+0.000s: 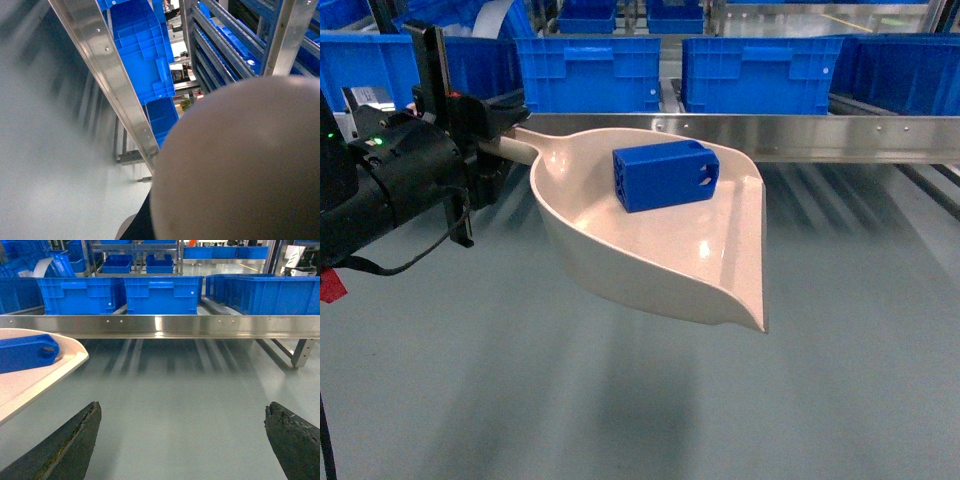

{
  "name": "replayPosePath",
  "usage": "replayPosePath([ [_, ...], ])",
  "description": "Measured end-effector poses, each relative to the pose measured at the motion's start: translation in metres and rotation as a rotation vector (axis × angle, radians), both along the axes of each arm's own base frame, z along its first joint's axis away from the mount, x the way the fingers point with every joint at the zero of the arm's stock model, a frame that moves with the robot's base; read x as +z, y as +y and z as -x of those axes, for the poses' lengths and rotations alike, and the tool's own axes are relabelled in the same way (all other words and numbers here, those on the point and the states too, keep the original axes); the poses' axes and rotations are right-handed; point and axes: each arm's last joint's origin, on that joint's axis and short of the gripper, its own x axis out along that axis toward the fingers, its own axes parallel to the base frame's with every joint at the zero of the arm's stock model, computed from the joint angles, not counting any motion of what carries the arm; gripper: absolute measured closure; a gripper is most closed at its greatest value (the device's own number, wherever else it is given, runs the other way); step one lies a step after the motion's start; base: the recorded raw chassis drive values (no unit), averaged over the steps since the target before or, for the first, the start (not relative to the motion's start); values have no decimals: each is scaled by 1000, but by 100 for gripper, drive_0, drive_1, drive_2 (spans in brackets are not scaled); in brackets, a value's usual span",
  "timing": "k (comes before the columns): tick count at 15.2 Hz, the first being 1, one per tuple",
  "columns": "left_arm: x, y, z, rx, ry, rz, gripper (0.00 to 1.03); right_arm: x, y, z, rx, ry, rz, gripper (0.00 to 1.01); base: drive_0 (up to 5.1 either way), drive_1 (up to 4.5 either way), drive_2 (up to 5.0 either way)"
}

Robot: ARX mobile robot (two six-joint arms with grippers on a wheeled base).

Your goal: Place part in tray to right shelf

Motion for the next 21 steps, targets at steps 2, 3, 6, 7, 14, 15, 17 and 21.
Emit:
replayPosePath([
  [2, 1, 0, 0, 0, -6, 1, 89, 0, 0, 0, 0, 1, 0, 3, 10, 395, -375],
  [3, 1, 0, 0, 0, -9, 3, 89, 0, 0, 0, 0, 0, 0, 3, 10, 395, -375],
  [6, 1, 0, 0, 0, -9, 2, 89, 0, 0, 0, 0, 3, 0, 3, 10, 395, -375],
  [7, 1, 2, 0, 12, -7, 2, 89, 0, 0, 0, 0, 0, 0, 3, 10, 395, -375],
  [14, 0, -1, 0, -1, -4, 1, 89, 0, 0, 0, -1, -1, 0, 3, 19, 438, -400],
  [15, 0, -1, 0, -1, -5, 1, 89, 0, 0, 0, 0, -1, 0, 3, 21, 455, -412],
  [17, 0, -1, 0, -1, -5, 1, 89, 0, 0, 0, 0, 1, 0, 3, 21, 455, -412],
  [21, 1, -1, 0, -2, -8, 2, 89, 0, 0, 0, 0, -1, 0, 3, 21, 455, -412],
])
